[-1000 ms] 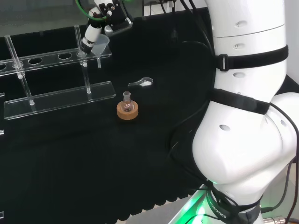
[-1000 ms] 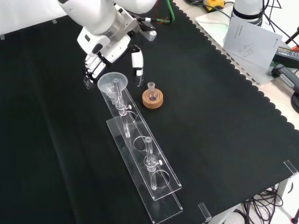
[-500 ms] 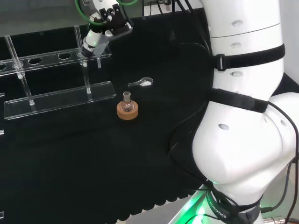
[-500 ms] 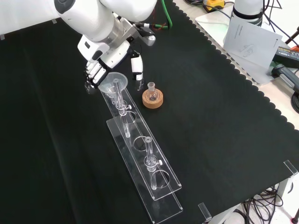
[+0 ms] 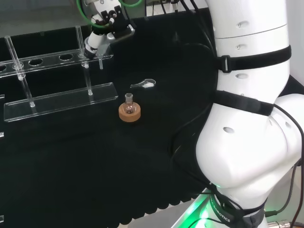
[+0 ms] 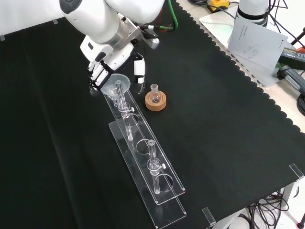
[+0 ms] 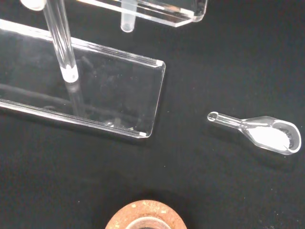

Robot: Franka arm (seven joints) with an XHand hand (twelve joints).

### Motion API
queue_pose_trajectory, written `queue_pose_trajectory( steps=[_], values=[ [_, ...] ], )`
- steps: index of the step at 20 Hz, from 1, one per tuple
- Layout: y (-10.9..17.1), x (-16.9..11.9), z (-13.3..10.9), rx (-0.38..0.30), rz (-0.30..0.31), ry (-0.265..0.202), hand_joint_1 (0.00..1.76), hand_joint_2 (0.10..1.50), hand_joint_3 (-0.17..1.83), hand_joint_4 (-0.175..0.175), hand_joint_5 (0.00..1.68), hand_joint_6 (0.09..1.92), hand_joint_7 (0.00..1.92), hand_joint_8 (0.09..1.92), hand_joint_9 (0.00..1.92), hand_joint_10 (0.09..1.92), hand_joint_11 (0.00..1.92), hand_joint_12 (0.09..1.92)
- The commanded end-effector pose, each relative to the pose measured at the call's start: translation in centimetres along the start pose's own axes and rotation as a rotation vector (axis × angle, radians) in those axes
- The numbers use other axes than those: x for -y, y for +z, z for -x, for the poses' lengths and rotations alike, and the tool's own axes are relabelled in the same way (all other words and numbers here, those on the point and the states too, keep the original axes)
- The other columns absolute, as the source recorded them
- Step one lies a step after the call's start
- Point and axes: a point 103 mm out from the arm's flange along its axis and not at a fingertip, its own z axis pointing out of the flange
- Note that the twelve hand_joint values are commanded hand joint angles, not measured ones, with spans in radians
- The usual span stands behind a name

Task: Pick up the funnel from the transparent funnel stand.

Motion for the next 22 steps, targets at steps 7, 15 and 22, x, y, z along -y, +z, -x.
queue_pose_trajectory(
  steps=[7,15,22],
  values=[
    [-1.2,0.8,-0.1,0.067,0.093,0.048,0.56,0.83,0.19,-0.009,0.34,0.09,0.33,0.75,0.82,0.64,0.41,1.44],
    [-3.9,3.0,1.0,0.079,0.18,0.083,0.6,0.88,0.24,-0.029,0.43,0.09,0.47,0.75,0.96,0.63,0.48,1.38],
    [-5.0,4.9,1.5,0.074,0.193,0.093,0.62,0.88,0.27,-0.041,0.5,0.09,0.56,0.74,1.02,0.62,0.51,1.36]
  ],
)
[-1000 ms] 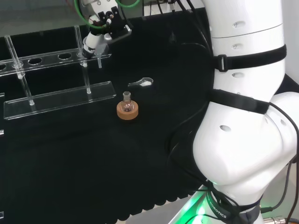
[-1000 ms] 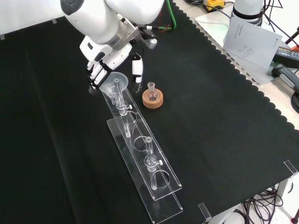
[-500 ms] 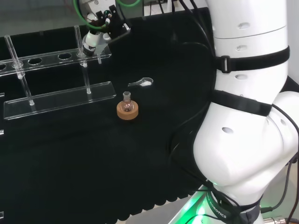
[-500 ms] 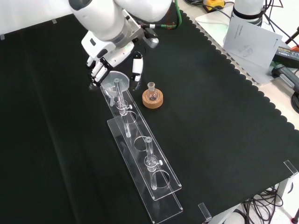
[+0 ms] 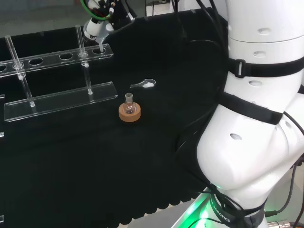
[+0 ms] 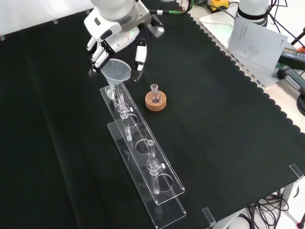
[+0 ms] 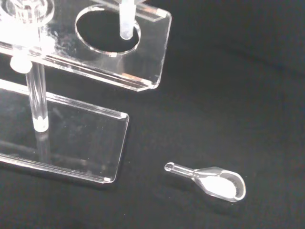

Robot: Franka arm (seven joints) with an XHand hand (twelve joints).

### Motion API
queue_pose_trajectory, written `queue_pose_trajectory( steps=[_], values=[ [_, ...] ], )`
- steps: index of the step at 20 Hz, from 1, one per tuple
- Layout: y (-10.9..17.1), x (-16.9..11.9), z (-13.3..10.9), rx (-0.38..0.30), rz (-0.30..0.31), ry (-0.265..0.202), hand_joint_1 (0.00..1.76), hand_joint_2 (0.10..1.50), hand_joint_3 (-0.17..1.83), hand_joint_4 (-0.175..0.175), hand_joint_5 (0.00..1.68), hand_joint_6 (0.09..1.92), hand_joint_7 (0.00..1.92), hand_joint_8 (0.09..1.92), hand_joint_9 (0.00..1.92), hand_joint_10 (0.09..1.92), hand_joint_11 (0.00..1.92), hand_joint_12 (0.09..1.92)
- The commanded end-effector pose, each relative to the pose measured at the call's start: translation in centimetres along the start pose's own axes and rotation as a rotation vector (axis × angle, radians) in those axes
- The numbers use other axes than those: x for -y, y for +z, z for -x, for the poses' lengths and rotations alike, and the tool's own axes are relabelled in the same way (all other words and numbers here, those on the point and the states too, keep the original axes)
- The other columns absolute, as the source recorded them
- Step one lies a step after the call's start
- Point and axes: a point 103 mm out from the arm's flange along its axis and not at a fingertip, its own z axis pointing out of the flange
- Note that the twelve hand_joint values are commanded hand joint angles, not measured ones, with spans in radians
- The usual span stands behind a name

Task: Pick up the funnel from the transparent funnel stand.

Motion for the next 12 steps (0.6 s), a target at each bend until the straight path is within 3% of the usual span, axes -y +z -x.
queue_pose_trajectory(
  steps=[1,12],
  values=[
    [-1.3,1.4,0.8,-0.009,0.019,0.016,0.62,0.88,0.28,-0.042,0.52,0.09,0.59,0.74,1.02,0.62,0.51,1.36],
    [-3.8,6.9,3.1,-0.033,0.009,0.077,0.62,0.89,0.29,-0.047,0.59,0.09,0.64,0.74,1.04,0.61,0.5,1.35]
  ],
)
